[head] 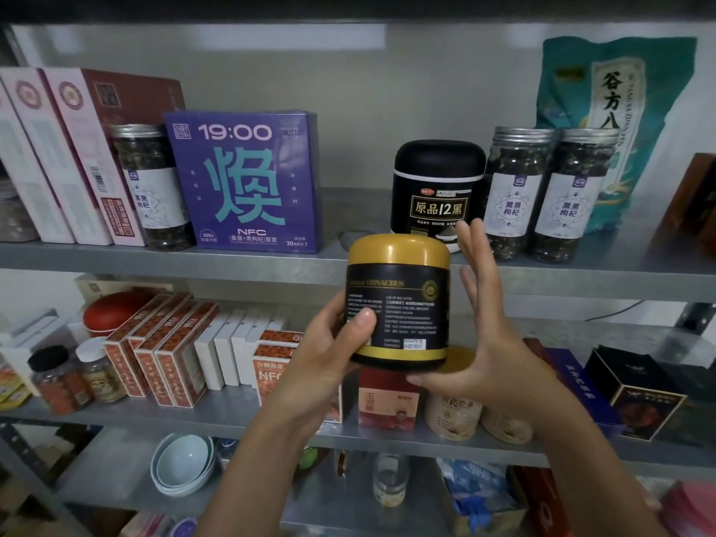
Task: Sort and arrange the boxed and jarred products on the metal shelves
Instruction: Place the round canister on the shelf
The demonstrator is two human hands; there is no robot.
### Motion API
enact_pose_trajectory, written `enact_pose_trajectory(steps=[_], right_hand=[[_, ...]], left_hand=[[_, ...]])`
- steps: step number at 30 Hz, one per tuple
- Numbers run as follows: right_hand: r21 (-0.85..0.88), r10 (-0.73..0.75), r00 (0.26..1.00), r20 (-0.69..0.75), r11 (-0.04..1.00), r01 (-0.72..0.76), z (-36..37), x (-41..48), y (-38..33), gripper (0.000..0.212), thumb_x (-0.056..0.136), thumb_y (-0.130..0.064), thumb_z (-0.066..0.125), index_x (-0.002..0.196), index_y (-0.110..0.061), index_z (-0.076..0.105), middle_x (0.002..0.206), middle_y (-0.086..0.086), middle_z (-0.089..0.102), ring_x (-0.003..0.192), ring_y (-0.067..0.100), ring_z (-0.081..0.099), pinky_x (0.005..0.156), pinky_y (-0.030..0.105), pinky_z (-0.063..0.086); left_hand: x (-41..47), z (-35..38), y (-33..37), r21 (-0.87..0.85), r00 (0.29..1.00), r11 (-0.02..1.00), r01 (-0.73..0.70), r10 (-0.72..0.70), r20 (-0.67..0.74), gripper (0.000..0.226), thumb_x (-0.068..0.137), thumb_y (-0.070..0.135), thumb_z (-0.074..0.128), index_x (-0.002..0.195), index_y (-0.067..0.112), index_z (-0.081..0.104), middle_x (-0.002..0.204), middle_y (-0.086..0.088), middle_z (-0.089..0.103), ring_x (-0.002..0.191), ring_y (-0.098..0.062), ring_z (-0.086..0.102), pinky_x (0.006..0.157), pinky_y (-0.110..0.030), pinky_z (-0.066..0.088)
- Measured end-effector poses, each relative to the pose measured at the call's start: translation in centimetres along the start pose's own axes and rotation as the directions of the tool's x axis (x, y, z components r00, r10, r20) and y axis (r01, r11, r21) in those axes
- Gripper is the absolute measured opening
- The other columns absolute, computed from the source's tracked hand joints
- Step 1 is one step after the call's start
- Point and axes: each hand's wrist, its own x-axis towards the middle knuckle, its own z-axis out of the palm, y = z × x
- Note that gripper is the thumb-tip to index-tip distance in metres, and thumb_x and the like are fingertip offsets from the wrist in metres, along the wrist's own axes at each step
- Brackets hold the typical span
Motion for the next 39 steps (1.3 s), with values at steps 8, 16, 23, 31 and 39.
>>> enact_pose_trajectory(steps=[8,16,23,31,39], right_hand=[[-0.183,-0.054,0.991,-0.118,0.983,0.032,0.7,1.0,-0.9,0.116,0.061,-0.042,0.086,0.153,-0.022,0.017,0.156,-0.004,0.016,0.146,0.015,0.018,0.117,0.025,0.024],[-0.412,-0.209,0.971,-0.118,0.900,0.144,1.8,2.4,-1.5,0.107,0.073,-0.050,0.073,0.153,-0.020,0.009,0.157,0.000,0.008,0.148,0.019,0.009,0.121,0.035,0.019],[-0.227,0.021,0.998,-0.058,0.973,-0.033,0.1,2.6,0.1,0.131,0.062,-0.044,0.084,0.149,-0.047,-0.014,0.162,-0.018,-0.003,0.149,0.005,-0.002,0.122,0.048,0.015],[-0.371,-0.165,0.964,-0.210,0.925,0.078,0.1,4.5,0.0,0.119,0.058,-0.033,0.092,0.150,-0.021,0.017,0.151,-0.009,0.023,0.144,0.013,0.021,0.113,0.061,0.026],[-0.614,-0.293,0.920,-0.259,0.785,0.077,1.1,7.4,1.0,0.104,0.068,-0.034,0.082,0.148,-0.013,0.019,0.153,0.013,0.030,0.144,0.027,0.025,0.116,0.057,0.022]], left_hand=[[0.4,-0.6,0.3,0.046,0.999,0.999,-0.021,0.019,0.041,0.054,0.087,0.058,0.054,0.129,0.025,0.058,0.122,-0.001,0.067,0.118,-0.017,0.060,0.090,-0.029,0.052],[1.8,-0.6,1.6,0.253,0.980,0.947,-0.197,0.198,0.020,0.083,0.066,0.046,0.076,0.140,0.033,0.041,0.120,0.014,0.063,0.112,-0.006,0.062,0.085,-0.025,0.055],[2.5,-1.5,1.0,0.115,0.995,0.989,-0.095,0.096,0.001,0.079,0.066,0.056,0.074,0.137,0.038,0.046,0.121,0.004,0.067,0.115,-0.017,0.062,0.097,-0.041,0.050],[3.6,-1.6,3.2,0.270,0.992,0.955,-0.119,0.104,0.070,0.064,0.069,0.060,0.064,0.129,0.053,0.045,0.129,0.010,0.059,0.116,-0.004,0.057,0.094,-0.028,0.050],[5.5,-0.9,5.5,0.640,0.938,0.719,-0.272,0.346,0.010,0.115,0.069,0.042,0.084,0.147,0.052,0.002,0.146,0.014,0.030,0.132,-0.012,0.040,0.104,-0.043,0.045]])
